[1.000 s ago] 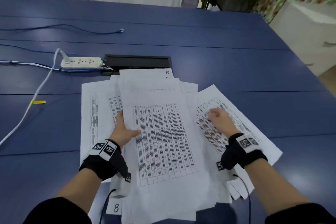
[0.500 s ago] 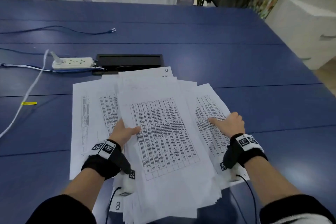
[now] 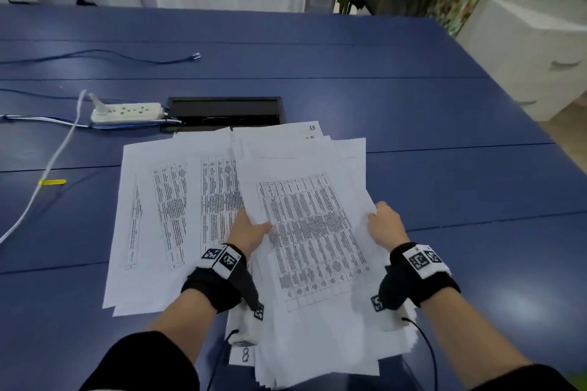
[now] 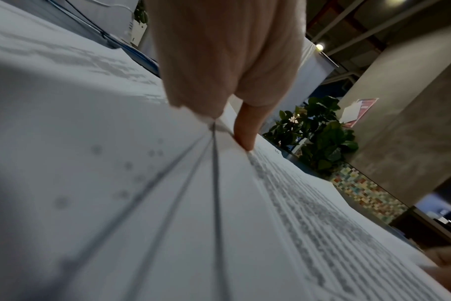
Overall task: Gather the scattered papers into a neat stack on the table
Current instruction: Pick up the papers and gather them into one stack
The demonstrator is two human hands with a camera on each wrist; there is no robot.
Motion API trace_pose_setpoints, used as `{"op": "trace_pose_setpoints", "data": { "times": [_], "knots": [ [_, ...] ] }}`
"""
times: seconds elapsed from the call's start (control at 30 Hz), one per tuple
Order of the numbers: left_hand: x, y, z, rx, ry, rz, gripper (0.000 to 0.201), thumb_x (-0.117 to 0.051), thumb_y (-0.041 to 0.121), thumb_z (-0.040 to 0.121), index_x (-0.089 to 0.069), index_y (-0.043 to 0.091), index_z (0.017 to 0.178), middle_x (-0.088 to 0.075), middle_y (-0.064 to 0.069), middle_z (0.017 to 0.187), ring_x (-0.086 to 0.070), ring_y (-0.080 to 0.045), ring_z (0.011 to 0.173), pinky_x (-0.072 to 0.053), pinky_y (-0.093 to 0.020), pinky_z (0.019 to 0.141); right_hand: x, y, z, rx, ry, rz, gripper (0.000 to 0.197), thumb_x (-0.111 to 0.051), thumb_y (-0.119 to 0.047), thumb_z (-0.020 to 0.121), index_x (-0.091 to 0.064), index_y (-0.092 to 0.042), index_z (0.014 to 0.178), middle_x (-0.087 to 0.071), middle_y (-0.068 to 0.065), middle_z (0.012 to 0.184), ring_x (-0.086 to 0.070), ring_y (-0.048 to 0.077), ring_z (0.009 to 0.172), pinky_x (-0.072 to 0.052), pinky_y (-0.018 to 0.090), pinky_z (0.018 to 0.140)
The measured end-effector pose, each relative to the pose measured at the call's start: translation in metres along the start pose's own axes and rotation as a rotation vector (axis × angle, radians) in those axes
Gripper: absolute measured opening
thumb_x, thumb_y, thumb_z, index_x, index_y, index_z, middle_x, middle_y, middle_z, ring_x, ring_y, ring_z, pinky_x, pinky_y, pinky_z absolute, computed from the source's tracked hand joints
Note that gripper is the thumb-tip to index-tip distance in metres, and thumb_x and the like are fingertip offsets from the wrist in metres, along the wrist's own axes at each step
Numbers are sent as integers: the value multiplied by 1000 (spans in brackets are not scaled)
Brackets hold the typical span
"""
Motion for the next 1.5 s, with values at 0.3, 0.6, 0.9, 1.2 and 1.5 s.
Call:
{"op": "trace_pose_setpoints", "data": {
  "times": [0.3, 0.6, 0.9, 1.2, 1.5],
  "knots": [
    [75, 12, -9, -5, 249, 824, 65, -57, 36, 86, -25, 39, 143, 0, -10, 157, -3, -34, 144, -9, -59, 115, 3, 8, -9, -5, -60, 287, 28, -74, -31, 77, -57, -9, 76, -60, 0, 72, -57, 18, 69, -42, 26, 61],
    [73, -3, -9, 23, 100, 939, 81, -34, 69, 84, 5, 37, 147, 21, -2, 157, 18, -33, 144, 2, -61, 112, -8, 6, -18, -95, -17, 694, 14, -63, -1, 86, -57, -7, 74, -62, 6, 75, -59, 14, 60, -48, 19, 48],
    [127, 25, -7, 64, 423, 769, 64, -51, 41, 89, -27, 19, 145, -23, -13, 153, -21, -34, 141, -18, -56, 112, 0, 9, -20, -100, -28, 796, 23, -58, -1, 89, -60, 3, 111, -67, 11, 97, -64, 26, 86, -53, 33, 76],
    [160, -9, 1, 155, 377, 832, 109, -48, 72, 76, 5, 12, 149, 12, -4, 159, 10, -31, 145, -6, -62, 113, -11, -12, -19, -63, 68, 721, 11, -55, 1, 89, -61, -2, 99, -63, 7, 87, -58, 14, 67, -47, 11, 45],
    [172, 15, 6, 63, 486, 529, 63, -64, 33, 82, -40, 5, 134, -36, -21, 140, -32, -42, 129, -29, -47, 106, -29, -46, -24, -11, -76, 741, 28, -64, 2, 84, -63, 3, 112, -67, 13, 109, -66, 23, 87, -56, 26, 79]
  ]
}}
Point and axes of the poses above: each hand's wrist, its own z-axis towards the middle knuckle, its own x-axis out of the back of the hand, y = z × x, the point moved 9 cm from there along z, towards the middle knuckle
